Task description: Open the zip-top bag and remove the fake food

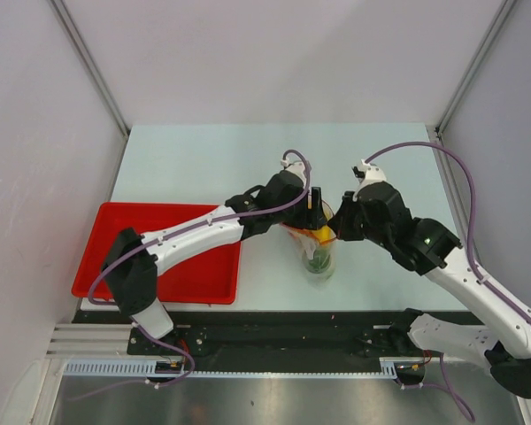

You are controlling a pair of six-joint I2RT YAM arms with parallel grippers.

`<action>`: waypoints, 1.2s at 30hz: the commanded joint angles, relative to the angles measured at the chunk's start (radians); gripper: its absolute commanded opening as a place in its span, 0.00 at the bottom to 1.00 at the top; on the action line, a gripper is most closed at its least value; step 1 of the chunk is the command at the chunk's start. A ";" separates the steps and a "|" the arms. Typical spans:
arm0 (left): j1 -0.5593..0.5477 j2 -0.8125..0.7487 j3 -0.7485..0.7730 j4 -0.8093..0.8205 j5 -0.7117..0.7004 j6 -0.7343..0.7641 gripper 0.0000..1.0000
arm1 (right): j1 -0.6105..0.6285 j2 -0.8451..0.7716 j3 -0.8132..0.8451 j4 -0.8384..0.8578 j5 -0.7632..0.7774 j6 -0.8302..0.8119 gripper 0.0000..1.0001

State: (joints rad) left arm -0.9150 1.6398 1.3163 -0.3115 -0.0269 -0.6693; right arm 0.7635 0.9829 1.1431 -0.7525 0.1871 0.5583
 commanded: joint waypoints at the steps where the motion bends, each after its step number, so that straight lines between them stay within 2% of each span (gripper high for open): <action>1: 0.010 0.038 0.040 0.029 0.050 0.028 0.80 | -0.001 -0.039 0.006 -0.013 0.029 0.023 0.00; 5: 0.013 0.071 0.050 0.037 0.062 0.017 0.81 | -0.003 -0.056 0.006 -0.031 0.035 0.028 0.00; 6: 0.011 0.077 0.054 0.044 0.068 0.016 0.79 | -0.003 -0.062 0.006 -0.034 0.041 0.028 0.00; 9: 0.013 0.086 0.064 0.071 0.091 0.028 0.53 | -0.003 -0.067 0.006 -0.050 0.055 0.038 0.00; 10: 0.013 0.084 0.078 0.075 0.096 0.031 0.38 | -0.003 -0.067 0.006 -0.054 0.058 0.041 0.00; 16: 0.011 0.038 0.129 0.037 0.116 0.056 0.02 | -0.004 -0.076 0.006 -0.096 0.115 0.074 0.00; 17: 0.011 0.025 0.129 0.031 0.122 0.056 0.00 | -0.004 -0.076 0.006 -0.105 0.124 0.075 0.00; 27: -0.038 -0.190 0.006 0.054 0.116 0.021 0.00 | -0.020 -0.107 0.006 -0.123 0.209 0.015 0.00; 29: -0.038 -0.181 -0.003 0.039 0.133 -0.001 0.16 | -0.021 -0.116 0.004 -0.110 0.172 0.005 0.00; 31: -0.038 -0.158 0.012 -0.003 0.108 -0.029 0.39 | -0.021 -0.119 -0.002 -0.097 0.146 0.005 0.00; 36: -0.038 -0.071 0.033 0.029 0.070 -0.120 0.57 | -0.021 -0.107 -0.023 -0.064 0.110 0.046 0.00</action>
State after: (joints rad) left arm -0.9516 1.5024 1.3369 -0.2886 0.0799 -0.7021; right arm 0.7448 0.8768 1.1290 -0.8787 0.3119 0.5770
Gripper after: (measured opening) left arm 0.513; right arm 0.011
